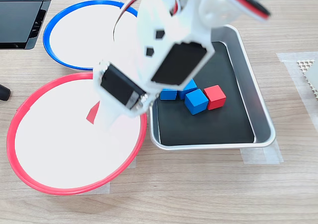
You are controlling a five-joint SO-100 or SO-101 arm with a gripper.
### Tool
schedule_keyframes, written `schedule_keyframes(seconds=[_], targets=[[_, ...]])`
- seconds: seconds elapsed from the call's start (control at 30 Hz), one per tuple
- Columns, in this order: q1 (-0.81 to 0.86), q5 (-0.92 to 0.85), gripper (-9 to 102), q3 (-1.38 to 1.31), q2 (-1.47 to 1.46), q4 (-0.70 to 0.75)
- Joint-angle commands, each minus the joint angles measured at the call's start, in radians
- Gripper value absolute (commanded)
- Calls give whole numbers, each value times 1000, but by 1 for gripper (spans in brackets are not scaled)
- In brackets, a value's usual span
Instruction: Move six blocks tray to matching dishes
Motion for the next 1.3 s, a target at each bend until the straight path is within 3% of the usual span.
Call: schedule_keyframes(seconds=[0.0,0.1,0.17,0.23,0.37,0.5,0.57,0.67,0.73,1.07,1.27], targets=[[-23,23,20,-18,17,-20],[-6,14,26,31,80,-6],[18,20,6,71,160,28],[46,18,0,126,250,72],[219,282,0,232,538,295],[357,387,0,299,609,430],[423,426,3,362,591,403],[472,514,24,416,520,316],[474,515,29,430,480,293],[449,563,23,443,350,250],[420,560,8,425,305,244]])
